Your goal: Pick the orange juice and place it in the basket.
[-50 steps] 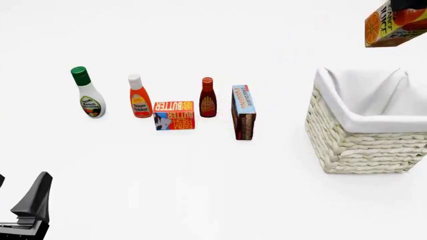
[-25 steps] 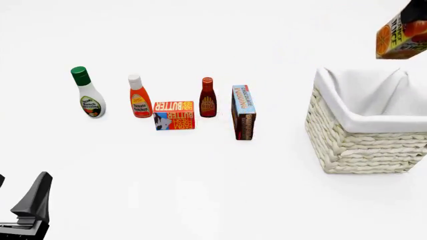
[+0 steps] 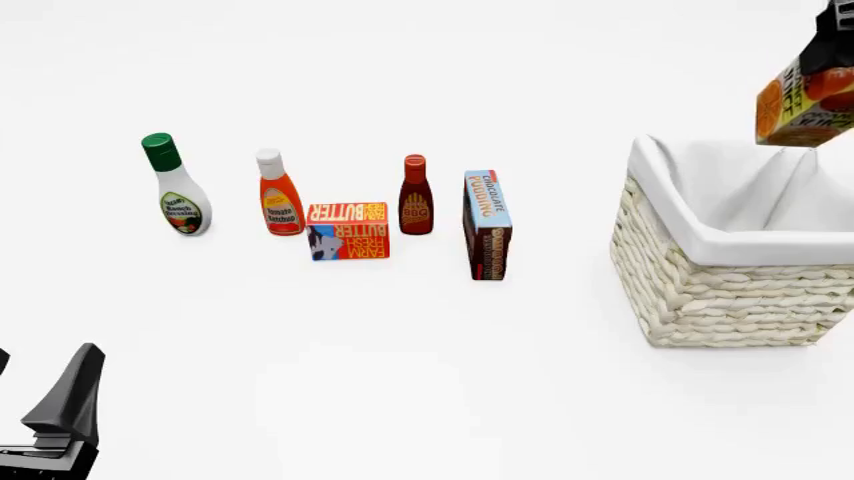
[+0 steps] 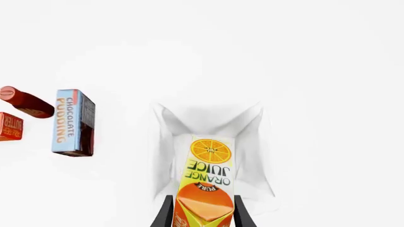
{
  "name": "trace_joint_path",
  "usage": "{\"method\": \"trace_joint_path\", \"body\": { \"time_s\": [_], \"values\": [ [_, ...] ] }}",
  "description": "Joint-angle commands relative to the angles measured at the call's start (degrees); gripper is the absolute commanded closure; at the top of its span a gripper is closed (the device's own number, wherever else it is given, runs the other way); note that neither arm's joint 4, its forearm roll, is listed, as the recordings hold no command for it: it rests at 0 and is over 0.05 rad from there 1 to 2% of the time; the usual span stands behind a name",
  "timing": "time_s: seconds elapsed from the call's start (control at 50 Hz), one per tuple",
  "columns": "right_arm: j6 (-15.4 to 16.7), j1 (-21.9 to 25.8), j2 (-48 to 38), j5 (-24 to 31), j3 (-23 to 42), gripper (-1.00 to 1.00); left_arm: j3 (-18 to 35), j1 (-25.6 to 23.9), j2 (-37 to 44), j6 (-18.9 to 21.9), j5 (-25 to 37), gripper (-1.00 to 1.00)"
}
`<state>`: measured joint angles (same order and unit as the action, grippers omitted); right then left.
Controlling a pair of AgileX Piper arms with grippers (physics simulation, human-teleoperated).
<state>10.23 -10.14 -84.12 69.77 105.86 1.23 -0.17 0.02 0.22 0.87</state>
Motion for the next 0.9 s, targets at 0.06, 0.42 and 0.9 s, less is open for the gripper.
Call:
{"method": "trace_joint_path", "body": {
  "time_s": [0.06, 0.42, 0.9],
  "values": [
    [-2.03, -0.55, -0.78, 0.13, 0.00, 1.00, -0.06, 0.07, 0.02, -0.01, -0.05, -1.00],
    [-2.76, -1.16, -3.96, 0.13, -0.18, 1.00, -0.06, 0.07, 0.02, -0.01, -0.05, -1.00],
    [-3.44, -1.92, -6.49, 0.13, -0.91, 1.00, -0.06, 0.06, 0.02, -0.01, -0.06, -1.00]
  ]
}}
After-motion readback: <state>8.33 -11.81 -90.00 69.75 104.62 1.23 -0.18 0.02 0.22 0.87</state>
